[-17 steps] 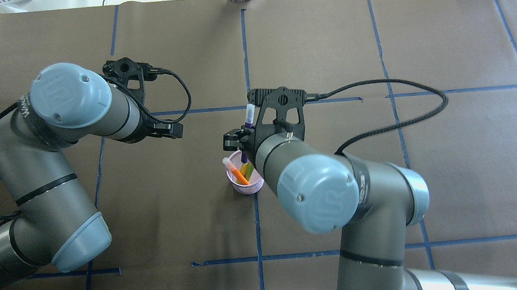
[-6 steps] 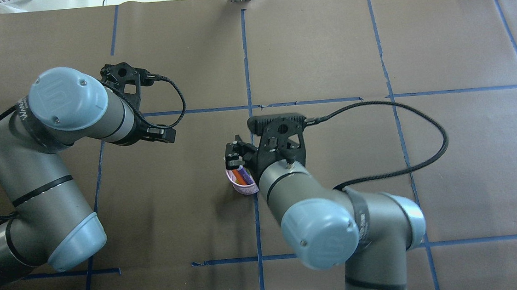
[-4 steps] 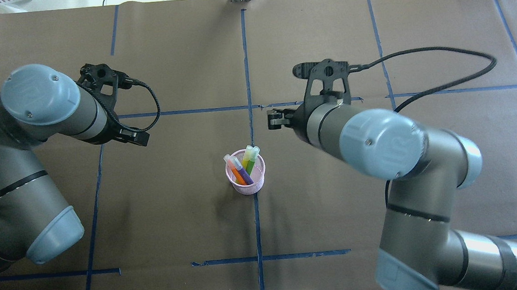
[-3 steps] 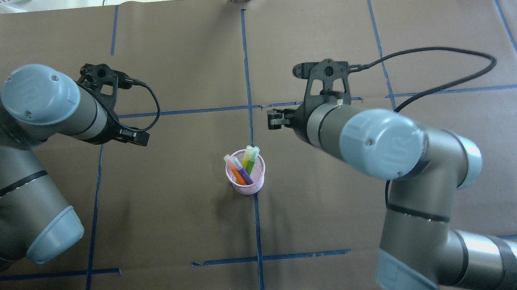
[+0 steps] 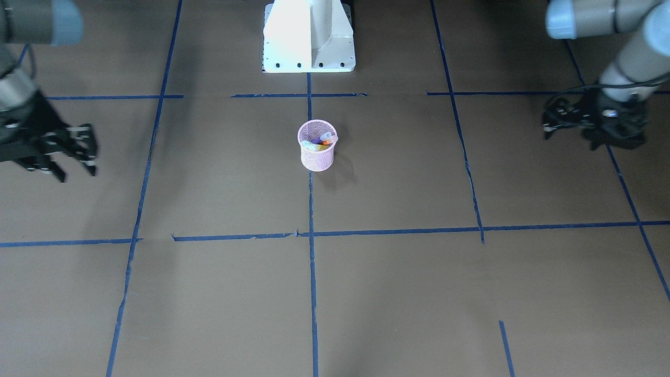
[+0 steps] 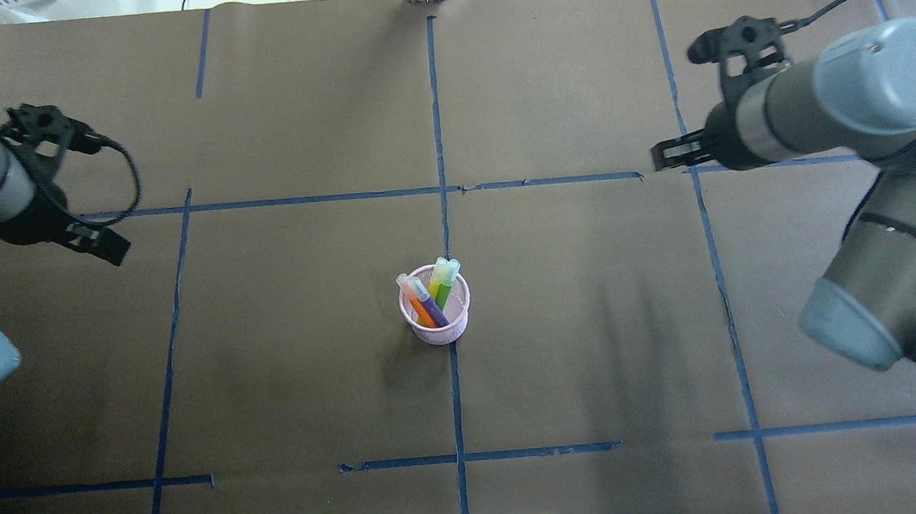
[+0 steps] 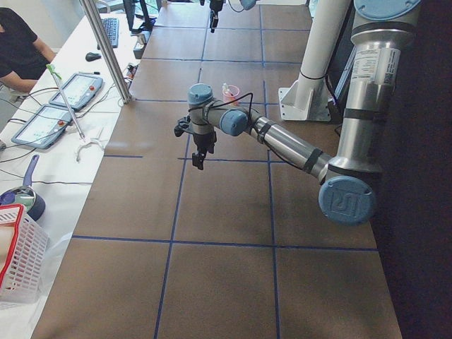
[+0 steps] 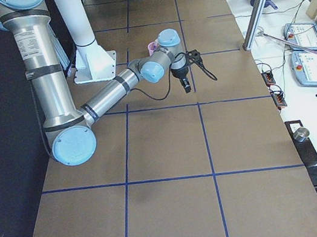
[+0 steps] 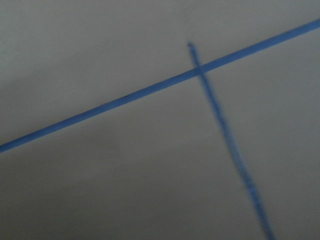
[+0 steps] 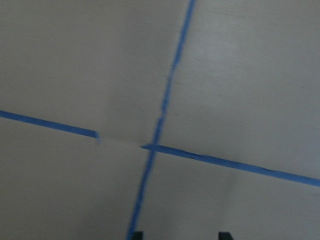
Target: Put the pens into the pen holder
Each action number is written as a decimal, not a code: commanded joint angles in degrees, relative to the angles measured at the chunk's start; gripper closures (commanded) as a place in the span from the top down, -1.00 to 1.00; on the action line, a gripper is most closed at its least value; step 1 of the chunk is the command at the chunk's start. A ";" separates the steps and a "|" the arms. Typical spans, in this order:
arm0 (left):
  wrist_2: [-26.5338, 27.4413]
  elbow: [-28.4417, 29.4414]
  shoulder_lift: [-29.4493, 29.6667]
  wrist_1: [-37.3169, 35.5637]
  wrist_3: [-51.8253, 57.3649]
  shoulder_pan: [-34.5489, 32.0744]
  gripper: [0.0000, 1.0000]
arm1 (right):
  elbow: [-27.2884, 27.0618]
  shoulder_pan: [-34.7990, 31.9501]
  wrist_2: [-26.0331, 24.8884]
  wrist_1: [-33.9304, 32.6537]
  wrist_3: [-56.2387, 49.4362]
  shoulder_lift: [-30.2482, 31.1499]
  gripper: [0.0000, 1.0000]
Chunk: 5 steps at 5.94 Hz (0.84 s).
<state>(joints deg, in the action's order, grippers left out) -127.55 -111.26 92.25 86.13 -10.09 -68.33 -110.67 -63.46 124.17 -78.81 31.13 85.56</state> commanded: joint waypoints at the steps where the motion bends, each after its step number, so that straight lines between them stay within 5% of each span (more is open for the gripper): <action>1: -3.93 4.10 -6.96 0.35 11.01 -18.15 1.00 | 6.92 -14.79 10.44 -2.38 -19.61 6.44 0.10; 4: -3.94 9.55 -5.41 -0.18 19.76 -19.12 1.00 | 12.13 -24.85 13.11 -11.80 -36.72 7.15 0.29; 5: -3.94 9.83 -3.06 -2.96 19.33 -19.29 1.00 | 12.49 -25.30 13.37 -11.72 -37.36 8.90 0.99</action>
<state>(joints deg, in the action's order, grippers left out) -131.47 -102.00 87.45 85.10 9.32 -87.50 -98.89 -87.78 137.30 -90.13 -4.62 93.09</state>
